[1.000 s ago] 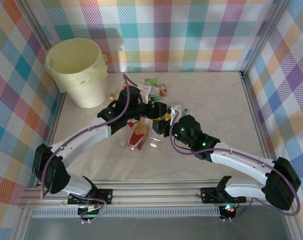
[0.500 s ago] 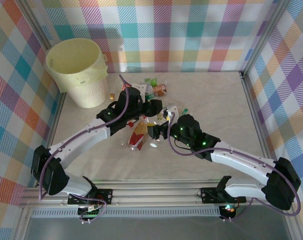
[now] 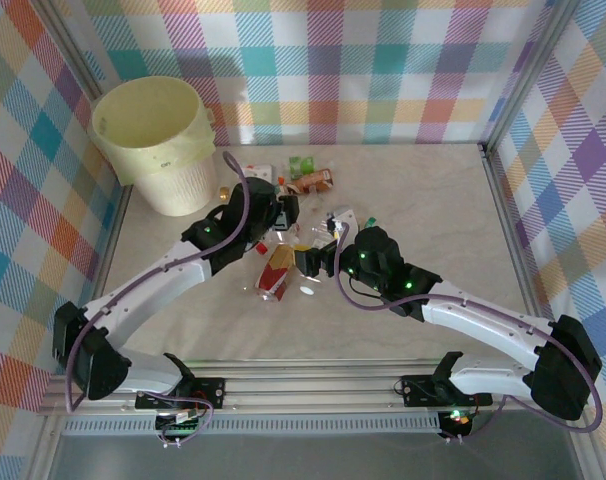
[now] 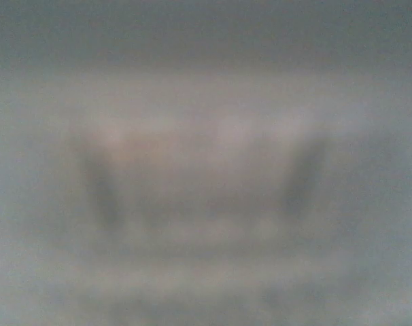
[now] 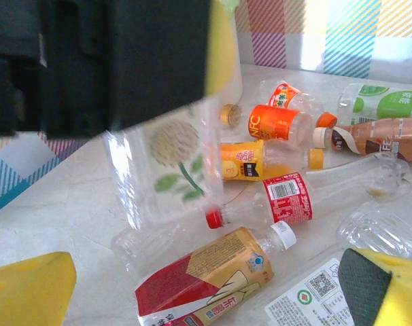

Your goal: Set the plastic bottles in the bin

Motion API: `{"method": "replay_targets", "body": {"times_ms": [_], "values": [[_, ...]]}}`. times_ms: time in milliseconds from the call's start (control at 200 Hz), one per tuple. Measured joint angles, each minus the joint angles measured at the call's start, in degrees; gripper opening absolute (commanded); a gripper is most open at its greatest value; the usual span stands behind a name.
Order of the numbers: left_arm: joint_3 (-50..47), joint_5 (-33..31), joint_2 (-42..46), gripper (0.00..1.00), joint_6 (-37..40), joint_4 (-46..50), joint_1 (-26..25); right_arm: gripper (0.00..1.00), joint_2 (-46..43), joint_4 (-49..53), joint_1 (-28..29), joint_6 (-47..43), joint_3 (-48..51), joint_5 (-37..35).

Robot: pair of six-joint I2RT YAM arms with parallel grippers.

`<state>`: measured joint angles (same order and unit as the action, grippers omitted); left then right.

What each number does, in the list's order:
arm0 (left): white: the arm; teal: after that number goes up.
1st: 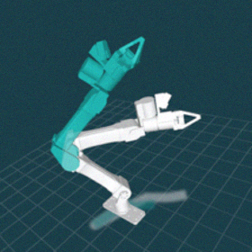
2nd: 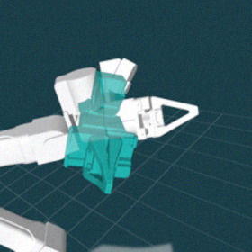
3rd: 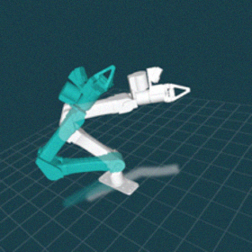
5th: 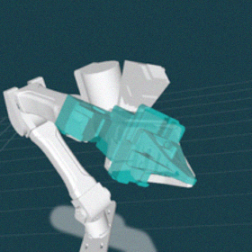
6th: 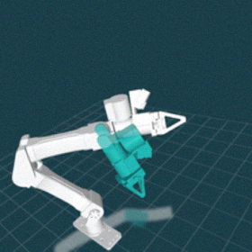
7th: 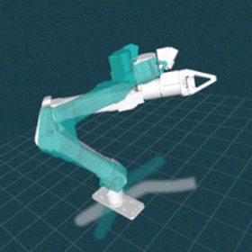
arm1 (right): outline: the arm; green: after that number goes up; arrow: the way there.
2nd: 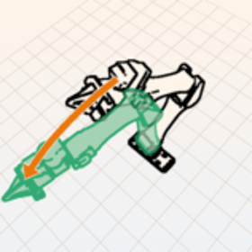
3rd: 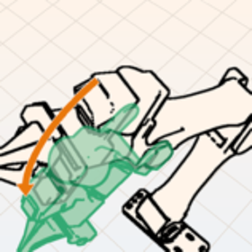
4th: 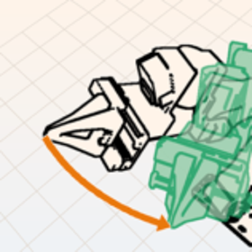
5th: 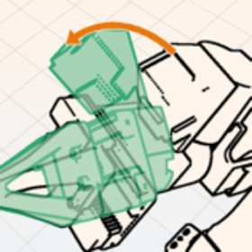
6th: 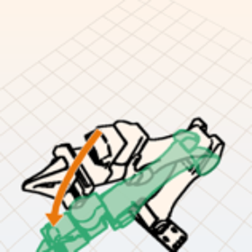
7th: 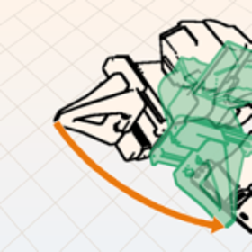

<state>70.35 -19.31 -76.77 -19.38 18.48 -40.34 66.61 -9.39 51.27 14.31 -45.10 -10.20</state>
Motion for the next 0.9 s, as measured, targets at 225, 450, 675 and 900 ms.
{"method": "replay_targets", "body": {"times_ms": [225,450,675,900], "values": [[1.8,-7.3,4.8,0.52,8.6,-2.2,1.8,1.0,1.2,-1.0,0.0,1.8,0.0,-0.1],[7.5,-8.6,5.0,0.52,15.7,-7.7,10.3,1.0,2.2,-4.3,0.0,3.5,0.0,-3.1],[14.8,-7.8,2.9,0.52,21.0,-15.1,17.0,1.0,2.4,-4.6,0.0,3.8,0.0,-4.9],[21.4,-9.3,-4.5,0.52,26.7,-22.3,23.7,1.0,2.4,-3.4,0.0,5.0,0.0,-6.9]]}}
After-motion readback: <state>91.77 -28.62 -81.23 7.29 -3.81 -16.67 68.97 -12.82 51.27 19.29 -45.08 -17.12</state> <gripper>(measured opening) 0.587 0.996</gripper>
